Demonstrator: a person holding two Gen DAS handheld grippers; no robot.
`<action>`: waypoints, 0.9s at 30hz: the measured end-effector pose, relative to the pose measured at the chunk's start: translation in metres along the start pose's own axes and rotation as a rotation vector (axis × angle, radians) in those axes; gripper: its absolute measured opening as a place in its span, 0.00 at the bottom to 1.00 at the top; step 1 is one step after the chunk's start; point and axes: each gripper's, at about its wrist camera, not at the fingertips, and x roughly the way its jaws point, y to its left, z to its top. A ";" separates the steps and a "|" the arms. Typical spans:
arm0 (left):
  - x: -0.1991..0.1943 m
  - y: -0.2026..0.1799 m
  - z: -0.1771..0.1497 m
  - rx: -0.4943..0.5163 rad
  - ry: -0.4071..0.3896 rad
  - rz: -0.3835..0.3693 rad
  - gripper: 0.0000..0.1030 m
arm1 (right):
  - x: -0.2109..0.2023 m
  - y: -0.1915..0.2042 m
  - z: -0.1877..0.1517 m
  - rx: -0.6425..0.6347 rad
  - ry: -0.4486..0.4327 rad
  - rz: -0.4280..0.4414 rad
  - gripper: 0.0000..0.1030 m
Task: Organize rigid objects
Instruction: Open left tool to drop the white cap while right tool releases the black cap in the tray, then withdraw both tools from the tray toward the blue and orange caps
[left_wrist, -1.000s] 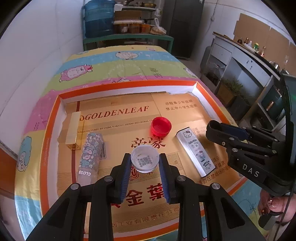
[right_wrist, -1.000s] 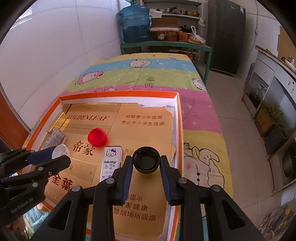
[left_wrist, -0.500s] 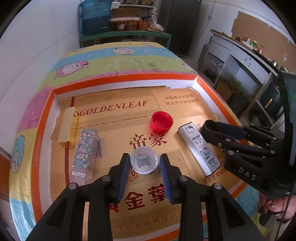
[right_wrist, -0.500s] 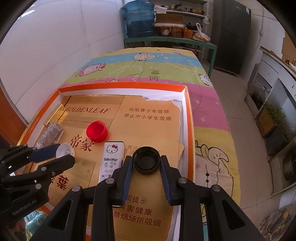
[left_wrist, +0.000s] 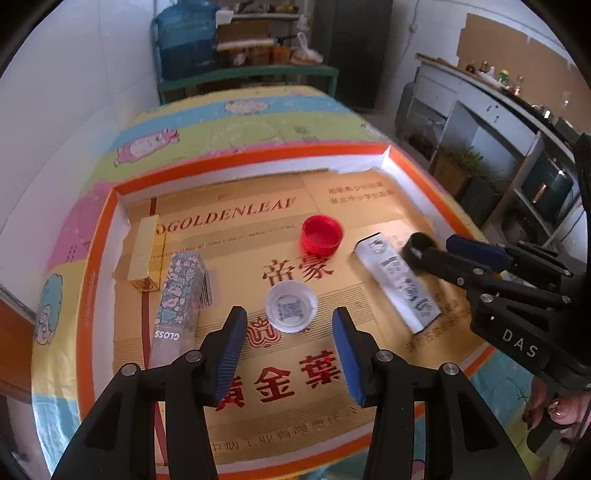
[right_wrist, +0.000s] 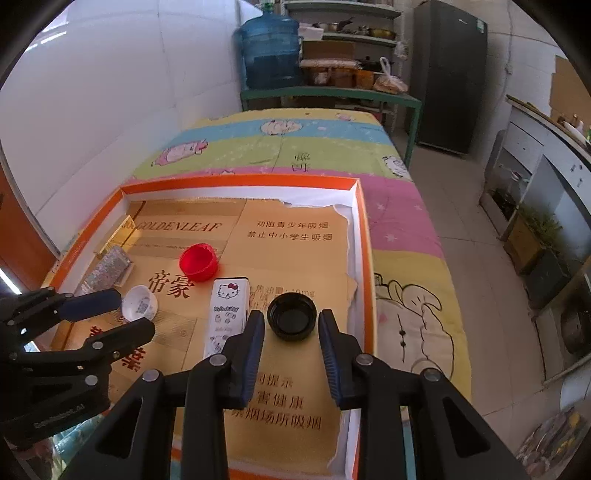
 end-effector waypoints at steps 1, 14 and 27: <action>-0.005 -0.001 -0.001 -0.001 -0.019 -0.011 0.48 | -0.004 0.000 -0.002 0.006 -0.008 -0.002 0.29; -0.058 0.001 -0.021 -0.061 -0.108 0.019 0.48 | -0.046 0.010 -0.023 0.062 -0.066 0.012 0.29; -0.111 0.010 -0.059 -0.124 -0.155 0.039 0.48 | -0.079 0.048 -0.047 0.026 -0.072 0.037 0.29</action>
